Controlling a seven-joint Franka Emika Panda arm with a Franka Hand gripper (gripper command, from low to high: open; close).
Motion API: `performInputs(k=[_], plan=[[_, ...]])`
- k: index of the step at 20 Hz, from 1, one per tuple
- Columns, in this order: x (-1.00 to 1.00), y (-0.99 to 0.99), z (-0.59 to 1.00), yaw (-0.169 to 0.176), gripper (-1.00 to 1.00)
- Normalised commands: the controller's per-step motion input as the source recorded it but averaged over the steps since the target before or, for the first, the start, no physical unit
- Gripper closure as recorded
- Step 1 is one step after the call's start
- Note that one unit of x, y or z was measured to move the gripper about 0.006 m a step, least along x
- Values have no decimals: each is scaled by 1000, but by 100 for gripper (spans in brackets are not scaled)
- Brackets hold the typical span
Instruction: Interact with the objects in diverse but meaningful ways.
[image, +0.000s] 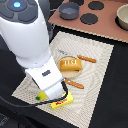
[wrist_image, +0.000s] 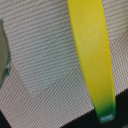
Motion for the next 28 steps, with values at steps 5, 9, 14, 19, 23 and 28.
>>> performInputs(k=[5, 9, 14, 19, 23, 28], plan=[[0, -2, -74, 80, -100], [0, -25, -116, 71, -100], [0, -35, -131, 69, 100], [0, -49, -155, 69, 100], [0, -94, -186, 70, 100], [-6, -104, -133, 70, 100]])
